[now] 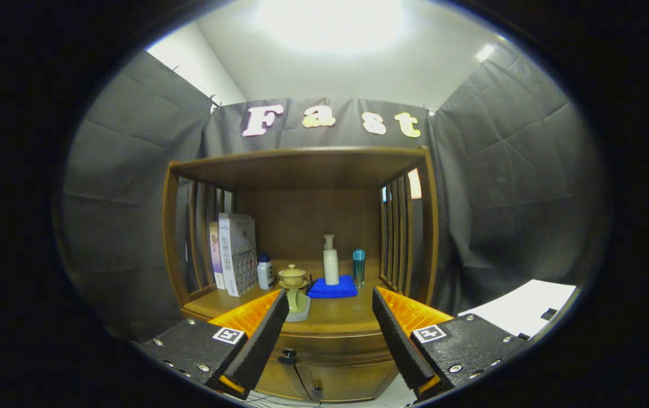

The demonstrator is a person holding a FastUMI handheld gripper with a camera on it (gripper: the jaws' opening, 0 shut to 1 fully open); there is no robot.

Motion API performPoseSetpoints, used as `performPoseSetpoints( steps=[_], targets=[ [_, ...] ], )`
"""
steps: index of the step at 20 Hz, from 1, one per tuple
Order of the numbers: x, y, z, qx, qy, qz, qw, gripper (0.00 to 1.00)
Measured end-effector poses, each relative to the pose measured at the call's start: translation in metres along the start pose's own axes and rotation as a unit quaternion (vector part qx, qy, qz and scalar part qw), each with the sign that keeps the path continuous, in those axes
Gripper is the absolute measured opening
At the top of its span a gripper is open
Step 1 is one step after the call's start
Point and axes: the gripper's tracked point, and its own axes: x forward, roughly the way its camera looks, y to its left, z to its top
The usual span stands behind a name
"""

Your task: Pull open the drawer, take out the items inside it, and place them on the countertop above the cabinet.

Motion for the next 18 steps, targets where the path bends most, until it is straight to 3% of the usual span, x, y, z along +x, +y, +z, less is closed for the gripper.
performPoseSetpoints(
  steps=[6, 18],
  targets=[
    [-0.038, 0.032, 0.052, 0.013, -0.054, 0.042, 0.998, 0.93],
    [-0.032, 0.062, 0.005, 0.022, 0.005, 0.056, 0.998, 0.93]
  ],
)
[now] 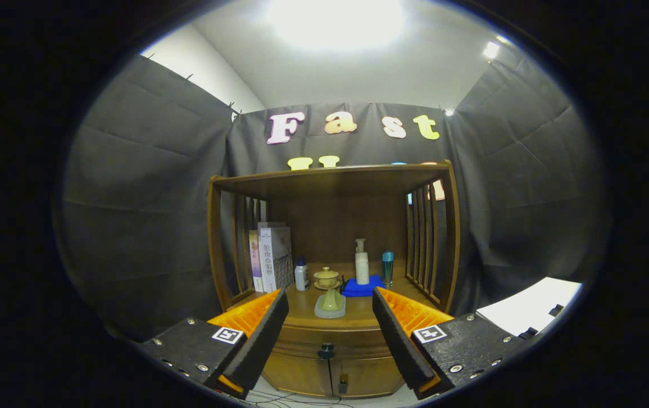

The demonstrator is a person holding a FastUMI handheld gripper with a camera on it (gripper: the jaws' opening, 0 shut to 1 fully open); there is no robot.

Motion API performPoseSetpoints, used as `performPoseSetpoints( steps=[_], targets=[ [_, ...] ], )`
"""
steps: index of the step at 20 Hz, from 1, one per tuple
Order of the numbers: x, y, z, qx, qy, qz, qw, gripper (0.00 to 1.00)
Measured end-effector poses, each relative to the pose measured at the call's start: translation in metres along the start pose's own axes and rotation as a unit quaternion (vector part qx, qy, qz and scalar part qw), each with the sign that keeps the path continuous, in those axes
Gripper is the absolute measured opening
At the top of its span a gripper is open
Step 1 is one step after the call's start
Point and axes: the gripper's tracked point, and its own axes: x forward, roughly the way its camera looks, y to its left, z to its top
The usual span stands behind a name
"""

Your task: Pull open the drawer, take out the items inside it, and place them on the countertop above the cabinet.

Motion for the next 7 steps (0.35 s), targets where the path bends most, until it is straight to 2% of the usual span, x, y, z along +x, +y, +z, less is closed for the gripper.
performPoseSetpoints(
  steps=[2, 7],
  targets=[
    [-0.002, -0.01, -0.003, -0.007, 0.002, -0.009, 1.0, 0.93],
    [-0.006, -0.039, -0.004, -0.049, 0.009, -0.062, 0.997, 0.93]
  ],
)
